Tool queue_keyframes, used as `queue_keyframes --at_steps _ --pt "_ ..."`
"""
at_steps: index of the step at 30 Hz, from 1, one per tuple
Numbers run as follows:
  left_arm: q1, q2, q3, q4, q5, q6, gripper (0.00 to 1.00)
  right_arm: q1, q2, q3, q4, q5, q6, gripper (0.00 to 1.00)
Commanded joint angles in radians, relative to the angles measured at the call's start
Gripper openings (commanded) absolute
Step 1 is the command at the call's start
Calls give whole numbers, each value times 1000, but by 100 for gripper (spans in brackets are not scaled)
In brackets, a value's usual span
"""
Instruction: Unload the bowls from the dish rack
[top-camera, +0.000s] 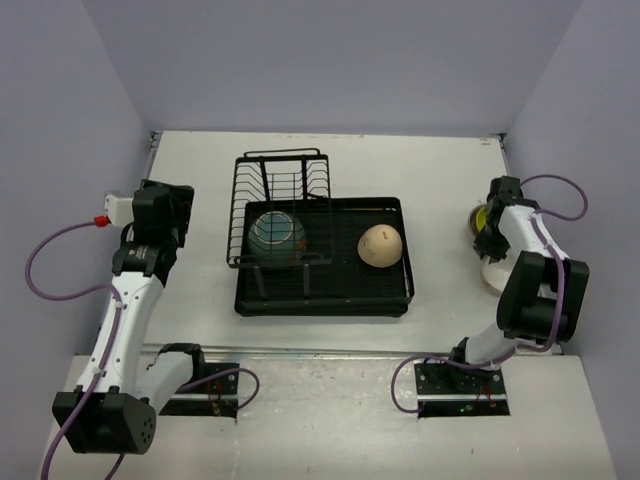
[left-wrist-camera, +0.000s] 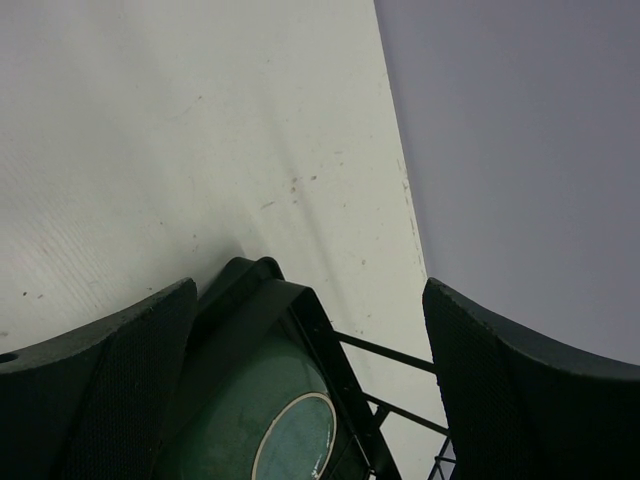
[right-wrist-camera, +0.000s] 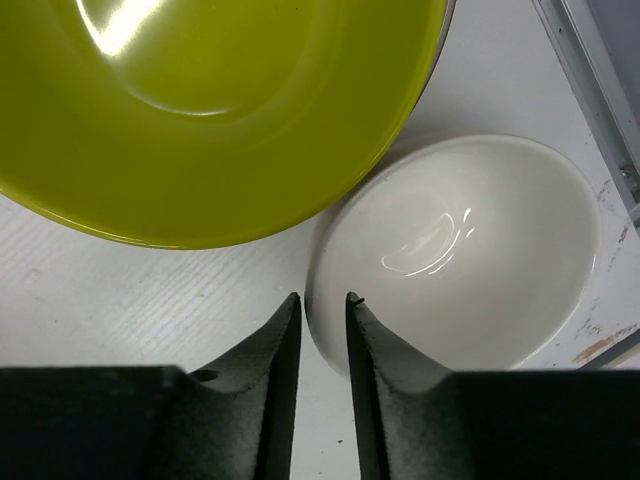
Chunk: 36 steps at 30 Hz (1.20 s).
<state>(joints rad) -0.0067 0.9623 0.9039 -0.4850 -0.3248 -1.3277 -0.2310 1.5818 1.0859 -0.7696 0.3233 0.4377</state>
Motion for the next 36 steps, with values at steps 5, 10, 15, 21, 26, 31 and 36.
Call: queue_keyframes --at_steps 5,10,15,21,26,31,36 --pt "7 19 52 -12 -42 119 94 -5 -74 72 -28 -15 25 37" --pt "7 23 78 -46 -45 165 94 -4 -112 144 -74 -85 47 38" --pt "7 19 101 -95 -34 203 91 42 -204 228 -77 -266 76 39" --pt "7 0 102 -129 53 271 80 150 -194 406 -13 -649 87 41" --pt "7 13 99 -141 217 294 64 283 -19 535 9 -1098 119 41" --pt "7 52 72 -135 386 283 35 403 61 569 41 -1185 159 41" --pt "7 49 34 -119 420 269 32 450 86 494 139 -1265 206 41"
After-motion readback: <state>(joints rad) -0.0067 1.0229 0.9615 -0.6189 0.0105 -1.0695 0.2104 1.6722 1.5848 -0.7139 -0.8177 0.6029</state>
